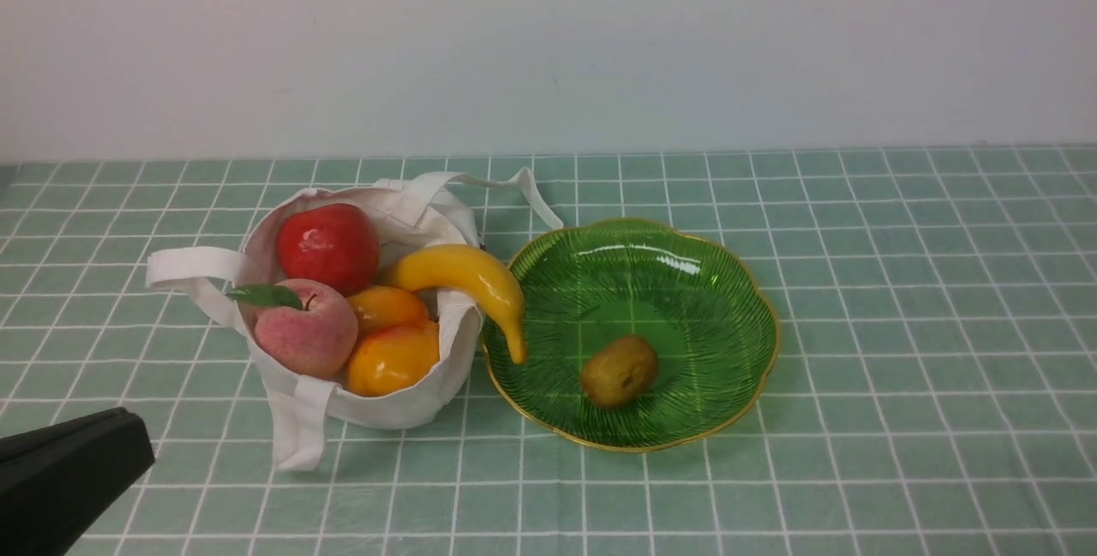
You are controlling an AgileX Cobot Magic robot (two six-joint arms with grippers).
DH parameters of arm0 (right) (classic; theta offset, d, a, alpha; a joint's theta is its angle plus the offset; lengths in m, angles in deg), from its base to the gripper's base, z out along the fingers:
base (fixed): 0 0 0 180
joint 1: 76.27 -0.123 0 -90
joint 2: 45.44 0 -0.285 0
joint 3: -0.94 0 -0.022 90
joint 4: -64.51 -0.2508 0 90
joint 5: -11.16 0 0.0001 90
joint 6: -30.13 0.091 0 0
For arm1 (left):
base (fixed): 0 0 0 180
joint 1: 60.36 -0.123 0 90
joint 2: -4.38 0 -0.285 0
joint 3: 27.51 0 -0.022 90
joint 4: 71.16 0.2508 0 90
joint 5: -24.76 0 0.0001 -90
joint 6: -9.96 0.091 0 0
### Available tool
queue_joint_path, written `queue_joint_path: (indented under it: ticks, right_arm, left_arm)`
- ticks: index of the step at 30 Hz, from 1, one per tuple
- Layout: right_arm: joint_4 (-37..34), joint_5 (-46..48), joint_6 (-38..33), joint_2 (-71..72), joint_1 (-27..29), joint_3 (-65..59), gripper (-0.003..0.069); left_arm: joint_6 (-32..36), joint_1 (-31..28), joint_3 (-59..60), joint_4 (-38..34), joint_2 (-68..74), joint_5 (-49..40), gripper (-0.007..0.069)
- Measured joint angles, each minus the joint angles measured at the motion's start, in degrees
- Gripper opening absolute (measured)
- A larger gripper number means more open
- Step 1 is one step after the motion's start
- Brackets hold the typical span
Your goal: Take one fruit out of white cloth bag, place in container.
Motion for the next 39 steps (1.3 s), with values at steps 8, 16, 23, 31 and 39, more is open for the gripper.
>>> queue_joint_path:
  ticks: [8,16,23,31,39]
  right_arm:
    - [0.0,0.0,0.0,0.0,0.0,0.0,-0.0012]
    - [0.0,0.0,0.0,0.0,0.0,0.0,-0.0012]
    - [0.0,0.0,0.0,0.0,0.0,0.0,-0.0012]
    - [0.0,0.0,0.0,0.0,0.0,0.0,-0.0012]
    - [-0.02,0.06,0.0,0.0,0.0,0.0,-0.0012]
  left_arm:
    - [-0.66,0.0,0.51,8.86,-0.12,-1.93,-0.0008]
    - [0.01,-6.33,6.8,11.56,-7.21,-1.76,-0.0008]
    - [7.55,-17.8,15.43,9.23,-13.95,-1.14,-0.0008]
    - [9.16,-31.77,28.45,3.73,-18.39,2.79,-0.0008]
    - [8.93,-29.09,31.53,3.44,-18.39,5.94,-0.0008]
